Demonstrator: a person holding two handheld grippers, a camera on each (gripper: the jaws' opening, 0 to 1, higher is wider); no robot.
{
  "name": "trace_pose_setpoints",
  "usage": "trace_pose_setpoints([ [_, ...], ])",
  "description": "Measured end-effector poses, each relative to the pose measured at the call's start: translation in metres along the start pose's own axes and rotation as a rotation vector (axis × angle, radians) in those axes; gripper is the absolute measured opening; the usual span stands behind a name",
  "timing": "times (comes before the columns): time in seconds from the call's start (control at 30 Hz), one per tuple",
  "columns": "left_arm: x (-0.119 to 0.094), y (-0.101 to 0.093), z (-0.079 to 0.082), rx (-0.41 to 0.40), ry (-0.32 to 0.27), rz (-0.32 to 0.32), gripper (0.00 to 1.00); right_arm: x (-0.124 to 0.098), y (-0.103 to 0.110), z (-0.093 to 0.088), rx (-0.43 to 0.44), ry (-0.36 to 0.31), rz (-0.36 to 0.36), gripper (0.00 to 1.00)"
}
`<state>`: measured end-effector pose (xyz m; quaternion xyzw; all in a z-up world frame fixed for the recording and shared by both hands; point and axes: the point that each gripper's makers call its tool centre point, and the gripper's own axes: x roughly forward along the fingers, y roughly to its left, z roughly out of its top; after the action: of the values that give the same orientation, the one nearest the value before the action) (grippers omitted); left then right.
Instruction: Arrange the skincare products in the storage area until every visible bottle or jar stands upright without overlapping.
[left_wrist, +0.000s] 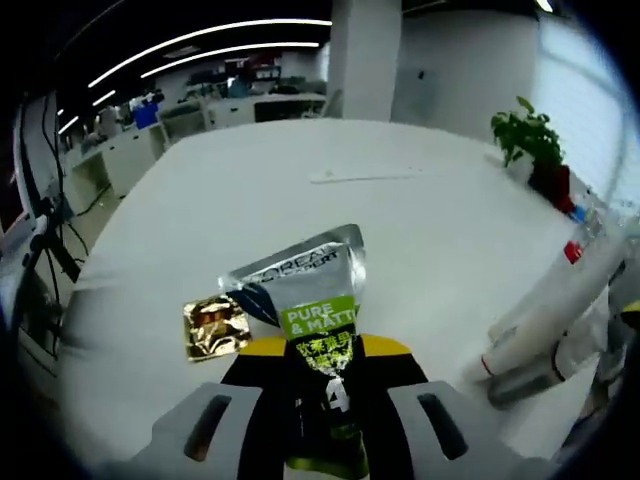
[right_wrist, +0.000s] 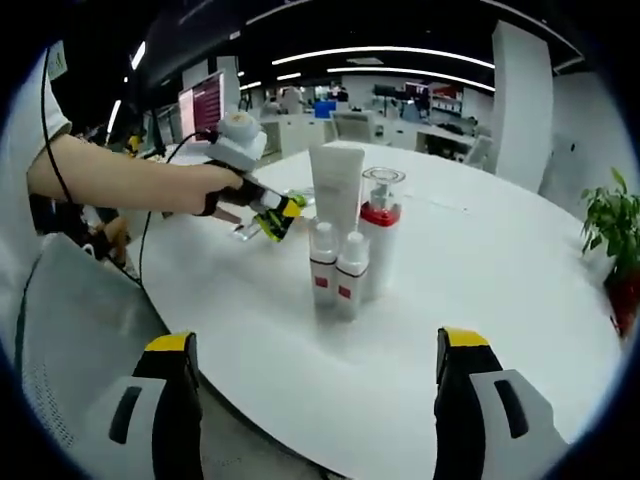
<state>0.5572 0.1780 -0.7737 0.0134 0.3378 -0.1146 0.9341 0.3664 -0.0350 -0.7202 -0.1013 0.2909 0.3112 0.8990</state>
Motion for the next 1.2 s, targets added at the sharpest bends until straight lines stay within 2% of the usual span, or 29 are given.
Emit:
trace_pose_setpoints([
  [0.07, -0.010, -0.003, 0.004, 0.004, -0.026, -0.014, 0.18, -0.001, 0.001, 0.002, -0.008, -0.004, 0.002, 0.98],
  [0.13, -0.025, -0.009, 0.015, 0.021, -0.061, -0.042, 0.18, 0.000, 0.003, 0.002, -0.022, -0.003, 0.005, 0.98],
  [0.3, -0.059, -0.017, 0.021, 0.094, -0.115, -0.062, 0.17, -0.002, 0.003, 0.006, -0.030, -0.021, 0.005, 0.98],
  [0.67, -0.119, -0.035, 0.023, 0.120, -0.196, -0.115, 0.17, -0.003, 0.012, 0.015, -0.036, -0.070, 0.048, 0.95],
  [0.77, -0.132, -0.035, 0.021, 0.129, -0.203, -0.111, 0.17, -0.003, 0.014, 0.016, -0.054, -0.069, 0.055, 0.94],
  [0.93, -0.155, -0.041, 0.020, 0.156, -0.235, -0.129, 0.17, -0.005, 0.026, 0.026, -0.034, -0.114, 0.116, 0.91],
  [1.03, -0.169, -0.047, 0.020, 0.192, -0.255, -0.159, 0.17, -0.008, 0.044, 0.044, 0.013, -0.184, 0.190, 0.93],
  [1.07, -0.173, -0.050, 0.020, 0.208, -0.268, -0.172, 0.17, -0.008, 0.047, 0.050, 0.038, -0.212, 0.211, 0.93],
  [1.1, -0.178, -0.054, 0.020, 0.217, -0.277, -0.187, 0.17, -0.009, 0.051, 0.059, 0.113, -0.262, 0.232, 0.92],
  [1.17, -0.185, -0.056, 0.018, 0.206, -0.284, -0.219, 0.17, -0.013, 0.075, 0.079, 0.235, -0.347, 0.378, 0.89],
  [1.2, -0.191, -0.060, 0.017, 0.220, -0.292, -0.242, 0.17, -0.014, 0.078, 0.085, 0.262, -0.368, 0.397, 0.87],
])
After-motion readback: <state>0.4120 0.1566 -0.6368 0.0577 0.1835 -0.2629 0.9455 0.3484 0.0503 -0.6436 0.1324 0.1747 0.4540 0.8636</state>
